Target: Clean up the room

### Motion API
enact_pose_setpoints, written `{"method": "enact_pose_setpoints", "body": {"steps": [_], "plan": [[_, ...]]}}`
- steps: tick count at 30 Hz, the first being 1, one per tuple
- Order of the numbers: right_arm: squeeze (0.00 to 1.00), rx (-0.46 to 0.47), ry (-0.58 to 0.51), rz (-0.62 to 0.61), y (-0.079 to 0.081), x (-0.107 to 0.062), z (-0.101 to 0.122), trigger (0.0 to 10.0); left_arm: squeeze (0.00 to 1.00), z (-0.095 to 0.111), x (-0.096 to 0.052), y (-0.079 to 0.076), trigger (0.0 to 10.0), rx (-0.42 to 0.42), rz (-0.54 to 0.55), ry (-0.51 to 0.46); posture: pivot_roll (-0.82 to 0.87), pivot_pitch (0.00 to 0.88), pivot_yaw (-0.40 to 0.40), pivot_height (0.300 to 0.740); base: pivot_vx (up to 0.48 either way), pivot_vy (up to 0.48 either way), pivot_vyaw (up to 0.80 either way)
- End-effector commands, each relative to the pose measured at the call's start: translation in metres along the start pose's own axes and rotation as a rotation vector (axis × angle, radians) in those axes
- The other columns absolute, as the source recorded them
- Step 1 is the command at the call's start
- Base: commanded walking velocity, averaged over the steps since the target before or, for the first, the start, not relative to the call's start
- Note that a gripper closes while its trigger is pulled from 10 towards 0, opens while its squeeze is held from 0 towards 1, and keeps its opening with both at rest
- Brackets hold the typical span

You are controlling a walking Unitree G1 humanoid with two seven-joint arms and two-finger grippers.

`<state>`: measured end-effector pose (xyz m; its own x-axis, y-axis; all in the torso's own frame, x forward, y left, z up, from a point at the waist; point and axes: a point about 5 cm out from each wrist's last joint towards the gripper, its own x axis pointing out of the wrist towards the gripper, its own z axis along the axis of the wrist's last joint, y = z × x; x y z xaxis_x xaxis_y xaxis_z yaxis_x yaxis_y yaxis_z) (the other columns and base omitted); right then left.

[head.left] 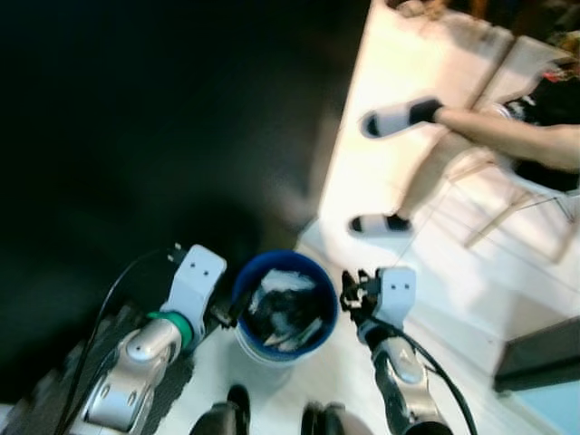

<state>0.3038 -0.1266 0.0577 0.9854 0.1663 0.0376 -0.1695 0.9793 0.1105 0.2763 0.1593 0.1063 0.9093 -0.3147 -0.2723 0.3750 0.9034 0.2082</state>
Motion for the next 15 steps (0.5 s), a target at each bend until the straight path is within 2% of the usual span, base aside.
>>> {"method": "enact_pose_setpoints", "body": {"steps": [1, 15], "plan": [[0.0, 0.012, 0.046, -0.022, -0.0044, -0.0102, -0.0115, 10.0, 0.0, -0.0073, 0.0, -0.0053, 10.0, 0.0, -0.014, 0.027, 0.11, 0.175, 0.035, 0.74, -0.334, 0.0, 0.0], [0.0, 0.01, 0.066, -0.032, -0.0069, -0.0123, -0.0132, 10.0, 0.0, -0.0072, 0.0024, -0.0058, 10.0, -0.003, -0.015, 0.018, 0.11, 0.171, 0.036, 0.74, -0.322, 0.0, 0.0]]}}
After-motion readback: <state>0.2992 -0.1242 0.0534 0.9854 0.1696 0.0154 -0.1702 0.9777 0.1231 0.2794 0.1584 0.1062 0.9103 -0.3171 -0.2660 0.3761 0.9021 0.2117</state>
